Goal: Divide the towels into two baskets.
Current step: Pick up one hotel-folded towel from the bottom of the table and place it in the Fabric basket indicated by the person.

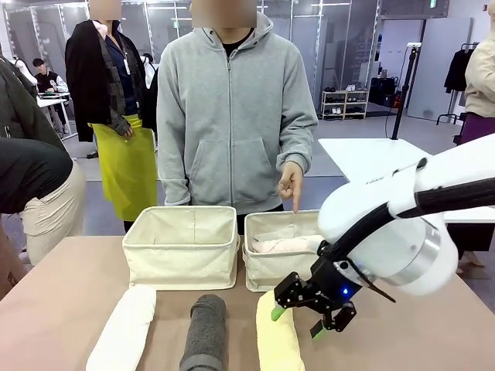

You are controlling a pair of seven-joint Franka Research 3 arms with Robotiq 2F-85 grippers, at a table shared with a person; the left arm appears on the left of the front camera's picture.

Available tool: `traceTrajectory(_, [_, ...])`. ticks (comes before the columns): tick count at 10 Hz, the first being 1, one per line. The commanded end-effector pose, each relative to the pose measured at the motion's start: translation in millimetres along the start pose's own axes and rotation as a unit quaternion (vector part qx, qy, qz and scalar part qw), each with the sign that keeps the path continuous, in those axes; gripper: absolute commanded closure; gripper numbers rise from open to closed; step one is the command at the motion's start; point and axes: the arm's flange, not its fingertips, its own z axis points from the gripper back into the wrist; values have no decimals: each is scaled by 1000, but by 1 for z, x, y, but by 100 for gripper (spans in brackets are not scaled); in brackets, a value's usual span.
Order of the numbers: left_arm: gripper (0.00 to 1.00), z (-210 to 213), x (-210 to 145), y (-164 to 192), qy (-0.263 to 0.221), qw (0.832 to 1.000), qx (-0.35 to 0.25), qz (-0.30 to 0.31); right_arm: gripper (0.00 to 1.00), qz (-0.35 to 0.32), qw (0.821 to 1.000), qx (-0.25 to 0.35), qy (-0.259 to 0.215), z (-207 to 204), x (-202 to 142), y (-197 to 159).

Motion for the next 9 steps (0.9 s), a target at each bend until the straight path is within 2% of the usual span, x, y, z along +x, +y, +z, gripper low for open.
traceTrajectory(1, [0, 3, 0, -3, -3, 1000, -8, -3, 0, -18, 999, -17, -20, -15, -30, -9])
traceTrajectory(7, [0, 3, 0, -3, -3, 1000, -8, -3, 0, 0, 1000, -19, -17, -43, -27, 5])
traceTrajectory(9, [0, 3, 0, -3, -3, 1000, -8, -3, 20, 4, 1000, -21, -13, -44, -25, 5])
